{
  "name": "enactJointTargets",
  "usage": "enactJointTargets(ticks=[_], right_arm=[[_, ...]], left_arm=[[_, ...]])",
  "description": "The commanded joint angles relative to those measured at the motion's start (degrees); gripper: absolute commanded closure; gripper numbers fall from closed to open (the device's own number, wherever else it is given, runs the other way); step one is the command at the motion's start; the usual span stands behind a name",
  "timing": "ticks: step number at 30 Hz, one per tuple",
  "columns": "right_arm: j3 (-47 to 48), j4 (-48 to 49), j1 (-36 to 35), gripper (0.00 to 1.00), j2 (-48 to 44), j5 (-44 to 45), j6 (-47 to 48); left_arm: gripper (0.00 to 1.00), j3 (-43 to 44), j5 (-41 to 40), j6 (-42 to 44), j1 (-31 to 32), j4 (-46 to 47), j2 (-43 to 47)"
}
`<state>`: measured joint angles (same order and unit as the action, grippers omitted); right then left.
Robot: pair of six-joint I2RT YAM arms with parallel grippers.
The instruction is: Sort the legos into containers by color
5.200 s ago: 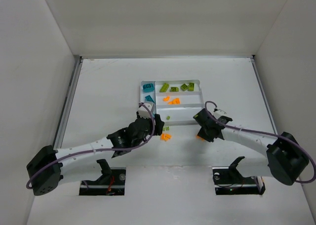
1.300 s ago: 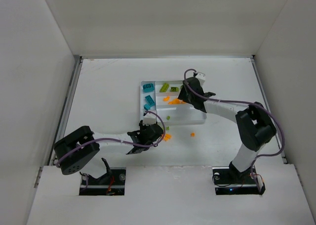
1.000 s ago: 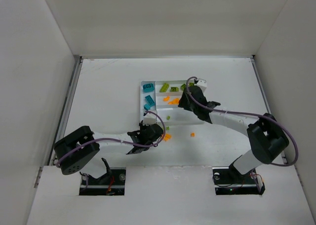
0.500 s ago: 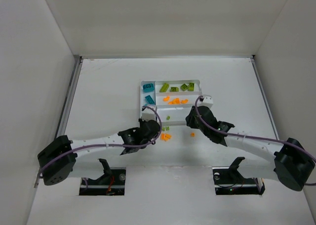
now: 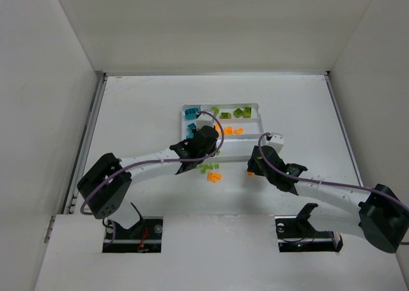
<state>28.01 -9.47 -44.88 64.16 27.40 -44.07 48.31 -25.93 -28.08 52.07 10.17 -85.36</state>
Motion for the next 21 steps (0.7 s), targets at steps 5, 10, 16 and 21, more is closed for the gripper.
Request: enactJointTargets(ticks=[5, 10, 16, 21], right_arm=[[-0.59, -3.71, -1.74, 0.45, -1.23, 1.17, -4.53], [0.03, -3.27, -3.67, 0.48, 0.52, -0.59, -4.62], [0.47, -3.71, -4.9, 0.52, 2.02, -1.21, -5.32], [1.17, -4.06, -4.91, 0.55, 3.34, -1.29, -5.41]], left_arm=[[0.8, 6.87, 3.43, 1.88, -0.88, 2.04, -8.49], [0.72, 8.2, 2.64, 1.8, -0.88, 2.31, -12.54], [0.56, 8.11, 2.29, 1.53, -0.79, 2.31, -12.82], [0.53, 4.87, -0.08, 1.88, 0.7, 2.22, -7.29]])
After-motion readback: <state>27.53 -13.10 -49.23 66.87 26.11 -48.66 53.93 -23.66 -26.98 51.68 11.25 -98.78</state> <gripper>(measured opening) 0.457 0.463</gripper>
